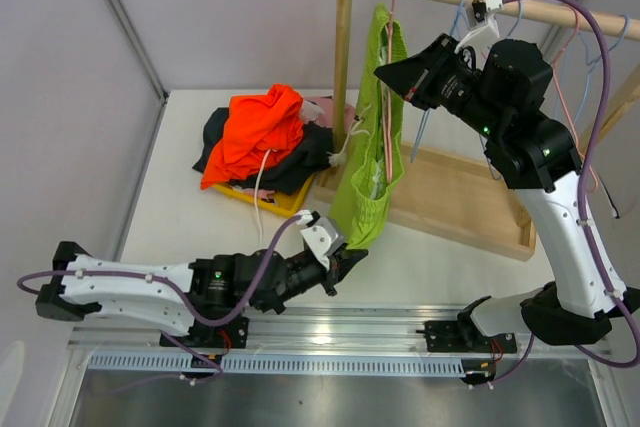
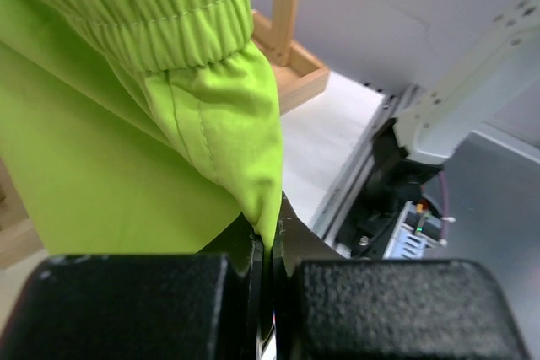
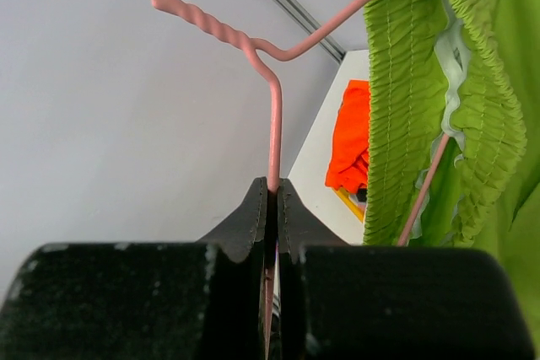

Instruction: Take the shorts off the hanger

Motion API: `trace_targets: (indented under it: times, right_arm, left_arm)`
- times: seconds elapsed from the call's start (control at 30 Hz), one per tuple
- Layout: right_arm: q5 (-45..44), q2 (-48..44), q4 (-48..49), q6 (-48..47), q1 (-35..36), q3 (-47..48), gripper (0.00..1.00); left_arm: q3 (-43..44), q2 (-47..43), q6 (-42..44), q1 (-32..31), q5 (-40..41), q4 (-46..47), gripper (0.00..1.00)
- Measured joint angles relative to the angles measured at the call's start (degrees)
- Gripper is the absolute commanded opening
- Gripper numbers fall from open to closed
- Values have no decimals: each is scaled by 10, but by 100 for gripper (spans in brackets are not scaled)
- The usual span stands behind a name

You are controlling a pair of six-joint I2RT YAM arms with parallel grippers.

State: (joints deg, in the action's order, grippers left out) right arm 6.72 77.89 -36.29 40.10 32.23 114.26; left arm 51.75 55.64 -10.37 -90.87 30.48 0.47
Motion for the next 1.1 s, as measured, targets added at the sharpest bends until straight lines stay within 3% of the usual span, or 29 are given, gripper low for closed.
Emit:
trace_targets:
  times: [0.17, 0.27, 0.53, 0.73, 0.87, 1.1]
  right_arm:
    - [0, -4, -17, 14, -6, 0, 0]
    - [-4, -26, -20, 36, -6, -20, 0]
    - [-13, -177, -52, 118, 9, -174, 0]
    - [-13, -215, -72, 153, 10, -185, 0]
    - [-17, -201, -89, 152, 10, -158, 0]
    - [-15, -81, -98, 131, -10, -2, 0]
  left_arm:
    - [0, 42, 0, 9, 39, 10, 0]
    - [32, 76, 2, 51, 43, -4, 0]
    - [186, 139, 20, 248, 17, -52, 0]
    - [302, 202, 26, 356, -16, -95, 0]
    - [277, 188, 17, 362, -41, -115, 0]
    - [96, 45, -30, 351, -65, -143, 0]
